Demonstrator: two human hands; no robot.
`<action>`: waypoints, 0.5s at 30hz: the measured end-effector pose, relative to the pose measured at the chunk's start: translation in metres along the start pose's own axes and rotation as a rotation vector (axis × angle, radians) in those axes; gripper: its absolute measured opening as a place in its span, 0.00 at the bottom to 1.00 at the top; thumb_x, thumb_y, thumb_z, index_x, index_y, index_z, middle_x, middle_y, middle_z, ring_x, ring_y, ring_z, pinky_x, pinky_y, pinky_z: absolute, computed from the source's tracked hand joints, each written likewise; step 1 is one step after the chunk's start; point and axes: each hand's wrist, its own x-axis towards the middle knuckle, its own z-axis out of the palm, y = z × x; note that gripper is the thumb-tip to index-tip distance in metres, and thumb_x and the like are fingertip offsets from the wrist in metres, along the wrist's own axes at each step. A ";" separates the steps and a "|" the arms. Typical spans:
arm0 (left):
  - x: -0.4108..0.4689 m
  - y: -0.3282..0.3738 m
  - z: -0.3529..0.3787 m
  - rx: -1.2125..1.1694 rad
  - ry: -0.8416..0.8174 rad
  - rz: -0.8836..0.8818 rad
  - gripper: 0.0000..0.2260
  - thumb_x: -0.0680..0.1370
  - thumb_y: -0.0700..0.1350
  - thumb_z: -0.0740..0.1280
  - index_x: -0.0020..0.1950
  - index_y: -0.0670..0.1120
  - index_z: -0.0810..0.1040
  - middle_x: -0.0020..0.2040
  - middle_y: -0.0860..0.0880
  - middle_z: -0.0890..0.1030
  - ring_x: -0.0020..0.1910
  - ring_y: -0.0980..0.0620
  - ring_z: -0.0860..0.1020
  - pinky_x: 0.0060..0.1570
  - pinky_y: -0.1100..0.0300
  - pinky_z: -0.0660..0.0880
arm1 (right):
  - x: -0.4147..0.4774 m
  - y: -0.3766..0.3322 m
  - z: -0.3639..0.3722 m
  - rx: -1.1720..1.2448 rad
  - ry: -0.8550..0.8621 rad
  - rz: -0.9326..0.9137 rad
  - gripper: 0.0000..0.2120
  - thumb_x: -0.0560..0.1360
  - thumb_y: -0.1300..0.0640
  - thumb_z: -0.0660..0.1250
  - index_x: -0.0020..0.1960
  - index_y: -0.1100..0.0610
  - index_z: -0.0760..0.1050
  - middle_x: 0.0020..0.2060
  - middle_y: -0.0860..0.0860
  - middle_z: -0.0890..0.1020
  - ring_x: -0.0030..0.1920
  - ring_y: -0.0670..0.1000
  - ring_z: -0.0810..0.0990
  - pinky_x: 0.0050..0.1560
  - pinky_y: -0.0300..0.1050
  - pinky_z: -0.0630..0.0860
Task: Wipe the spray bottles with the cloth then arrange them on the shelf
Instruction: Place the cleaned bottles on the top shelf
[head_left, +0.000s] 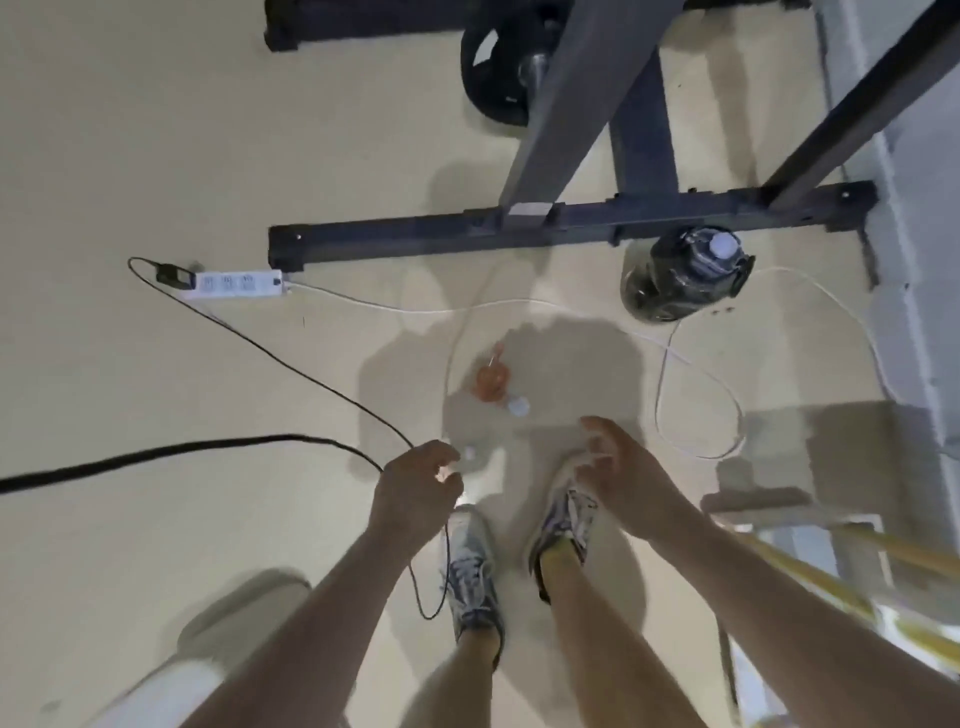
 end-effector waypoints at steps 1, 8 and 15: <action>0.026 -0.013 0.022 -0.027 -0.014 -0.020 0.10 0.75 0.44 0.70 0.56 0.52 0.80 0.55 0.52 0.82 0.54 0.53 0.80 0.54 0.66 0.70 | 0.036 0.006 0.012 -0.006 -0.010 0.014 0.30 0.76 0.63 0.66 0.76 0.53 0.63 0.69 0.57 0.73 0.62 0.56 0.76 0.57 0.44 0.73; 0.172 -0.093 0.160 -0.025 -0.062 -0.087 0.26 0.74 0.50 0.72 0.71 0.52 0.71 0.69 0.49 0.72 0.64 0.48 0.75 0.59 0.61 0.69 | 0.240 0.061 0.102 -0.117 -0.036 0.031 0.36 0.74 0.63 0.70 0.77 0.51 0.59 0.70 0.58 0.69 0.61 0.62 0.77 0.59 0.49 0.73; 0.208 -0.123 0.192 -0.075 0.130 0.024 0.09 0.75 0.47 0.71 0.55 0.51 0.81 0.51 0.51 0.83 0.49 0.47 0.81 0.43 0.64 0.67 | 0.299 0.082 0.145 0.007 0.147 -0.073 0.13 0.73 0.57 0.73 0.57 0.51 0.78 0.50 0.51 0.81 0.48 0.53 0.79 0.48 0.46 0.76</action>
